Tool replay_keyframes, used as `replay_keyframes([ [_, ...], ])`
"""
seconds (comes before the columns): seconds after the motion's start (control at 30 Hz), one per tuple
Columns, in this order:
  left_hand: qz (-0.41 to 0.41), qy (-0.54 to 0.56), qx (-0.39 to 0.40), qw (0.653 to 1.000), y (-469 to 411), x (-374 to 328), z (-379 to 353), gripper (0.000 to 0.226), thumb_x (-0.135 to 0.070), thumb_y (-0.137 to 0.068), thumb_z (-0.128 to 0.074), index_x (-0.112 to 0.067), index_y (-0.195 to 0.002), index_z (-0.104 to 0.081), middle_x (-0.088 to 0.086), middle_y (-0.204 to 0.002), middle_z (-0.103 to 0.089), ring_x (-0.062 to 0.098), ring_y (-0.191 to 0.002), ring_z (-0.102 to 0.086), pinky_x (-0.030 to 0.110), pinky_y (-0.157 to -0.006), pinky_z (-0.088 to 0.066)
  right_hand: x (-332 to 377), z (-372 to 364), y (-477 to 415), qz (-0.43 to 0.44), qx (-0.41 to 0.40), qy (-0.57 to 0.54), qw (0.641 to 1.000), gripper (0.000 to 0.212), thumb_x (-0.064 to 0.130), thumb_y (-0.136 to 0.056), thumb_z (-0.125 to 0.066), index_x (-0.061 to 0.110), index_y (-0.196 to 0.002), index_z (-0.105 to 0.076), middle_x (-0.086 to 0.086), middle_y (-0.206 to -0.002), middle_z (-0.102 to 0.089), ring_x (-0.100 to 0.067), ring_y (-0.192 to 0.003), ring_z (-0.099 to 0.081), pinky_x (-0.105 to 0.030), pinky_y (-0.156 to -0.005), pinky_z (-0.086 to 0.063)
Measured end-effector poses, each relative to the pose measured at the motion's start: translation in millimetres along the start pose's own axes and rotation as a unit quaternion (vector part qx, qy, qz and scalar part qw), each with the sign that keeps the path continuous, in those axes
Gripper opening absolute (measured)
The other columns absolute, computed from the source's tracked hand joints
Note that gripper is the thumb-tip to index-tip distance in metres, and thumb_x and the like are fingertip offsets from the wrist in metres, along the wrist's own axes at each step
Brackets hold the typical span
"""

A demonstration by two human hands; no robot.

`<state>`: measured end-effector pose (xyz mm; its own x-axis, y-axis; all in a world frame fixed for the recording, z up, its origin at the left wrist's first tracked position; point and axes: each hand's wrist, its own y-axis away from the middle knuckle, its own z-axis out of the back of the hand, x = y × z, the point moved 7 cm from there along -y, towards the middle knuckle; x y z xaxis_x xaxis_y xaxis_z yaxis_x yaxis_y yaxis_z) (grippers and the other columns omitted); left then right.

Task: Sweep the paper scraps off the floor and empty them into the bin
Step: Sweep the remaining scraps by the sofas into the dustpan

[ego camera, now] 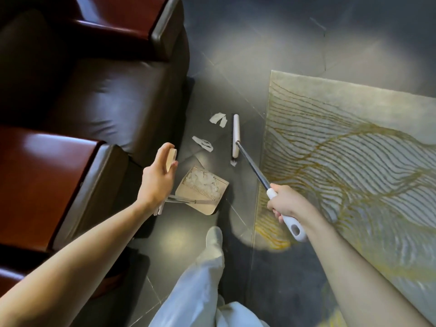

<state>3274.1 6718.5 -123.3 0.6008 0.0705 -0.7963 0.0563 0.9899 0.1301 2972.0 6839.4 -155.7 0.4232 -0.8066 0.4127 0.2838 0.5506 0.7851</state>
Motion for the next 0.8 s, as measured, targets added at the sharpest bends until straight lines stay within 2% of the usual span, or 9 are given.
replay_keyframes([
  [0.07,0.008,-0.001,-0.004,1.000,-23.0,-2.7,-4.8,0.038,-0.027,-0.101,-0.048,-0.047,-0.131,-0.037,-0.006,-0.113,-0.054,0.003,-0.073,-0.055,0.013,-0.053,-0.042,8.7,2.9,-23.1,-0.012,-0.001,0.025,1.000,0.076,-0.003,-0.086,-0.042,0.026,-0.153,-0.019,-0.006,-0.093,-0.051,-0.018,-0.053,-0.048,-0.029,-0.050,-0.042],
  [0.1,0.009,-0.002,-0.001,1.000,-33.3,-4.7,-7.2,0.038,-0.027,-0.101,-0.048,-0.046,-0.133,-0.037,-0.008,-0.114,-0.052,0.000,-0.074,-0.053,0.007,-0.052,-0.039,9.0,1.8,-30.9,-0.023,0.007,0.039,0.999,0.077,-0.003,-0.086,-0.042,0.026,-0.154,-0.018,-0.004,-0.092,-0.050,-0.017,-0.051,-0.047,-0.028,-0.049,-0.042],
  [0.2,0.015,-0.004,0.013,1.000,-60.4,-12.5,-14.1,0.038,-0.028,-0.101,-0.047,-0.043,-0.135,-0.038,-0.009,-0.113,-0.053,0.003,-0.073,-0.056,0.007,-0.051,-0.039,4.7,-1.7,-41.7,-0.070,0.049,0.052,0.995,0.080,-0.001,-0.085,-0.043,0.032,-0.152,-0.017,-0.003,-0.076,-0.051,-0.015,-0.049,-0.046,-0.027,-0.050,-0.042],
  [0.3,0.019,-0.008,0.017,1.000,-81.5,-18.7,-16.8,0.038,-0.028,-0.101,-0.047,-0.042,-0.136,-0.037,-0.007,-0.112,-0.054,0.007,-0.067,-0.059,0.006,-0.046,-0.039,1.5,-0.8,-35.6,-0.111,0.092,0.024,0.989,0.079,0.000,-0.085,-0.042,0.041,-0.149,-0.022,-0.010,-0.077,-0.054,-0.012,-0.047,-0.042,-0.023,-0.046,-0.036],
  [0.37,0.022,-0.009,0.023,0.999,-93.5,-22.0,-19.3,0.039,-0.028,-0.101,-0.046,-0.042,-0.136,-0.036,-0.004,-0.112,-0.055,0.013,-0.064,-0.061,0.012,-0.046,-0.045,5.5,1.5,-24.4,-0.104,0.115,0.053,0.987,0.078,0.000,-0.085,-0.043,0.042,-0.148,-0.025,-0.008,-0.071,-0.053,-0.011,-0.043,-0.041,-0.021,-0.040,-0.035],
  [0.5,0.031,-0.009,0.038,0.999,-108.0,-27.1,-27.6,0.042,-0.026,-0.102,-0.046,-0.041,-0.139,-0.033,0.005,-0.126,-0.055,0.023,-0.080,-0.063,0.039,-0.067,-0.058,18.1,15.2,-4.0,-0.090,0.150,0.042,0.984,0.080,-0.003,-0.083,-0.039,0.042,-0.148,-0.026,-0.005,-0.061,-0.050,-0.009,-0.039,-0.039,-0.019,-0.037,-0.035],
  [0.6,0.033,-0.009,0.039,0.999,-113.4,-28.4,-29.0,0.042,-0.026,-0.102,-0.045,-0.040,-0.140,-0.034,0.009,-0.131,-0.055,0.023,-0.085,-0.062,0.033,-0.065,-0.054,31.7,43.7,-0.9,-0.083,0.157,-0.015,0.984,0.078,-0.006,-0.084,-0.040,0.038,-0.148,-0.027,0.002,-0.044,-0.045,-0.006,-0.035,-0.036,-0.016,-0.035,-0.032],
  [0.73,0.034,-0.015,0.035,0.999,-121.6,-29.9,-22.7,0.043,-0.027,-0.102,-0.045,-0.037,-0.142,-0.034,0.009,-0.134,-0.055,0.020,-0.091,-0.059,0.033,-0.069,-0.052,53.7,84.9,-7.7,-0.066,0.168,-0.024,0.983,0.078,-0.005,-0.085,-0.044,0.037,-0.148,-0.027,0.002,-0.045,-0.047,-0.007,-0.037,-0.038,-0.018,-0.035,-0.033],
  [0.8,0.042,-0.015,0.029,0.999,-124.3,-28.1,-21.3,0.044,-0.028,-0.102,-0.045,-0.037,-0.143,-0.033,0.009,-0.134,-0.055,0.018,-0.083,-0.061,0.032,-0.066,-0.051,70.5,104.8,-20.8,-0.056,0.167,-0.028,0.984,0.077,-0.007,-0.087,-0.045,0.035,-0.149,-0.027,0.002,-0.045,-0.046,-0.006,-0.037,-0.038,-0.017,-0.034,-0.033],
])
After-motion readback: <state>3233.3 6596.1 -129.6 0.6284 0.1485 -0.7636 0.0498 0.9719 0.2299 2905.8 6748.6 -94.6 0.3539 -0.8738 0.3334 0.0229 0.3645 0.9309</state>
